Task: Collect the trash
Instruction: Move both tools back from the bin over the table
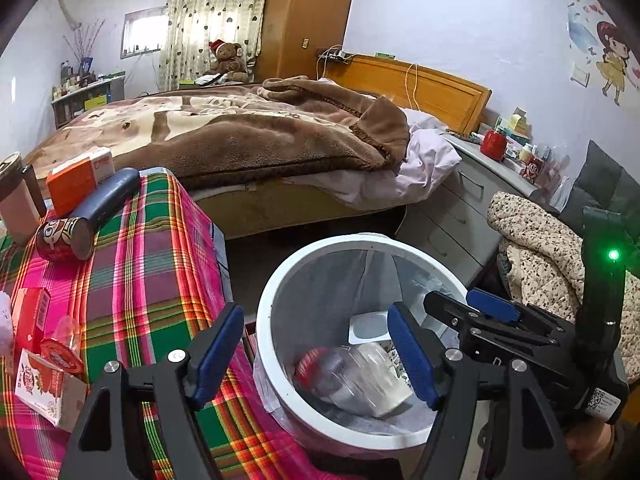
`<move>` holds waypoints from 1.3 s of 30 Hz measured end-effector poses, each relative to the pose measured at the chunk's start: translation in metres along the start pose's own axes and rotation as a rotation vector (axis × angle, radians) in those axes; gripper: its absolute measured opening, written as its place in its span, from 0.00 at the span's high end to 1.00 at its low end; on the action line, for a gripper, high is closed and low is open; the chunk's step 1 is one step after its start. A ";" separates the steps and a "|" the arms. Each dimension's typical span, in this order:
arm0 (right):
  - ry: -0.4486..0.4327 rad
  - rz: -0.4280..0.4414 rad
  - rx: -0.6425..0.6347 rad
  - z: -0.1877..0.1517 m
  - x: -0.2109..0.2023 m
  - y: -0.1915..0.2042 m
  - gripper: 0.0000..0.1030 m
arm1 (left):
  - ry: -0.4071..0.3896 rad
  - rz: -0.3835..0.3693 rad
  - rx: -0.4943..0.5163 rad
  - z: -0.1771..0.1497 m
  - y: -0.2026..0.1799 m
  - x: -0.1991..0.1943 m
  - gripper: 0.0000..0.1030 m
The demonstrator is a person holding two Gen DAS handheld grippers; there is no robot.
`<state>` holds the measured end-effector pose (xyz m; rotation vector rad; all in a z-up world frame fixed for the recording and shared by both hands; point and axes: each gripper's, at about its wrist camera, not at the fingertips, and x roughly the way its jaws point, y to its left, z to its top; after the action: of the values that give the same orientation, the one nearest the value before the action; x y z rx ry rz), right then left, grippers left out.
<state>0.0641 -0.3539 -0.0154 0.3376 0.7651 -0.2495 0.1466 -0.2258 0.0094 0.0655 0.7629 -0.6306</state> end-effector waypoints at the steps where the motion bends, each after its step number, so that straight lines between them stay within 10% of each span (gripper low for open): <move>1: 0.000 0.003 0.002 0.000 0.000 0.001 0.37 | -0.003 0.006 -0.002 0.000 0.001 -0.002 0.28; 39: -0.058 0.311 -0.232 -0.031 -0.010 0.138 0.37 | -0.128 0.277 -0.181 -0.066 0.170 -0.133 0.28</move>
<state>0.0848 -0.2144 -0.0003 0.2240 0.6655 0.1216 0.1267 -0.0017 0.0208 -0.0347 0.6695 -0.2983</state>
